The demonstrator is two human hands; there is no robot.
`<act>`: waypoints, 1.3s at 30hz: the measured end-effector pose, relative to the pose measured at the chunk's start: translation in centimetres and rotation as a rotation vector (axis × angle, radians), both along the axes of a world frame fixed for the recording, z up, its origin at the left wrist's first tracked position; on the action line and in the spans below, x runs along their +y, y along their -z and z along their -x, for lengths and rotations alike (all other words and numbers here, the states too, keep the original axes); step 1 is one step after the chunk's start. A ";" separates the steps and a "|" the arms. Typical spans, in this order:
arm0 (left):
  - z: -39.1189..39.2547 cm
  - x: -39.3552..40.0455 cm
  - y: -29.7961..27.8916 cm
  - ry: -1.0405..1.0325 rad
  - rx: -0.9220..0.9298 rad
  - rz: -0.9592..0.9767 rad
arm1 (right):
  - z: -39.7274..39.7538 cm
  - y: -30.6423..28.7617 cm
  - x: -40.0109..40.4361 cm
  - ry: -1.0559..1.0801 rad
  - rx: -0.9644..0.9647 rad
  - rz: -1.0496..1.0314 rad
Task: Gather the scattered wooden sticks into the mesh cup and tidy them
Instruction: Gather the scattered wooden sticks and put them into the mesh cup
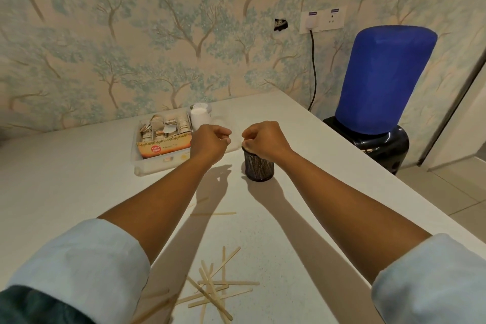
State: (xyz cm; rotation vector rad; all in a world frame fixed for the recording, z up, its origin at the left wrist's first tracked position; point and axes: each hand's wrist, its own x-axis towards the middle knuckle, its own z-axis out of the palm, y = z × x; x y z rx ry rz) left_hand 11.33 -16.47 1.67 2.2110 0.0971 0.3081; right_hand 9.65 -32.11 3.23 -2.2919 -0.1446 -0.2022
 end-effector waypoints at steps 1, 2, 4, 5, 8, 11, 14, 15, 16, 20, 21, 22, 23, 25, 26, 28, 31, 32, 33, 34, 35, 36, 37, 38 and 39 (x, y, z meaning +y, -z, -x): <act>0.4 0.6 0.3 -0.010 0.016 -0.011 | 0.3 0.2 0.4 -0.034 0.013 0.015; 0.8 1.3 0.6 -0.014 0.042 -0.030 | 0.6 0.4 0.8 -0.076 0.024 0.046; 1.6 2.8 1.6 0.000 0.134 -0.092 | 1.4 1.0 1.7 -0.178 0.058 0.146; 2.0 3.5 2.1 0.014 0.202 -0.134 | 1.8 1.4 2.2 -0.236 0.090 0.197; 3.3 5.6 3.8 0.073 0.406 -0.302 | 2.8 2.6 3.6 -0.393 0.193 0.374; 4.8 7.3 5.4 0.119 0.510 -0.484 | 3.6 4.0 4.8 -0.483 0.251 0.553; 6.0 8.7 6.5 0.135 0.523 -0.587 | 4.3 5.4 5.5 -0.560 0.277 0.613; 6.3 8.9 6.5 0.161 0.541 -0.616 | 4.4 5.6 5.7 -0.587 0.284 0.625; 6.5 9.2 6.4 0.201 0.569 -0.656 | 4.5 5.7 5.9 -0.616 0.299 0.631; 7.8 10.0 5.2 0.401 0.735 -0.812 | 4.8 5.9 6.6 -0.739 0.427 0.703; 8.3 10.3 5.0 0.437 0.772 -0.839 | 4.9 6.0 6.6 -0.751 0.444 0.737; 8.7 10.5 4.8 0.464 0.804 -0.859 | 5.0 6.2 6.7 -0.760 0.453 0.773; 9.2 10.8 4.8 0.482 0.830 -0.875 | 5.1 6.3 6.7 -0.769 0.456 0.811; 9.9 10.9 4.7 0.513 0.867 -0.904 | 5.4 6.7 6.8 -0.786 0.444 0.888; 10.3 10.9 4.8 0.529 0.879 -0.923 | 5.6 6.8 6.9 -0.790 0.437 0.921; 10.9 11.0 4.8 0.547 0.890 -0.974 | 6.1 7.1 7.2 -0.786 0.430 0.967; 11.9 11.0 5.0 0.535 0.873 -1.026 | 6.7 7.7 7.4 -0.756 0.372 0.991; 12.3 11.0 5.1 0.528 0.856 -1.037 | 6.9 7.9 7.3 -0.741 0.347 0.978; 12.6 11.0 5.3 0.521 0.838 -1.042 | 6.9 8.0 7.2 -0.725 0.332 0.952; 12.8 11.0 5.4 0.513 0.821 -1.038 | 6.9 8.2 7.1 -0.709 0.325 0.916; 13.0 11.1 5.5 0.504 0.809 -1.022 | 6.9 8.3 7.0 -0.692 0.322 0.878; 13.1 11.2 5.6 0.495 0.798 -0.998 | 6.9 8.4 6.9 -0.673 0.321 0.839; 13.2 11.4 5.7 0.484 0.784 -0.969 | 6.9 8.4 6.8 -0.653 0.322 0.803; 13.3 11.6 5.7 0.474 0.769 -0.938 | 6.9 8.5 6.7 -0.635 0.321 0.780; 13.5 11.9 5.7 0.467 0.759 -0.912 | 7.0 8.6 6.7 -0.624 0.317 0.774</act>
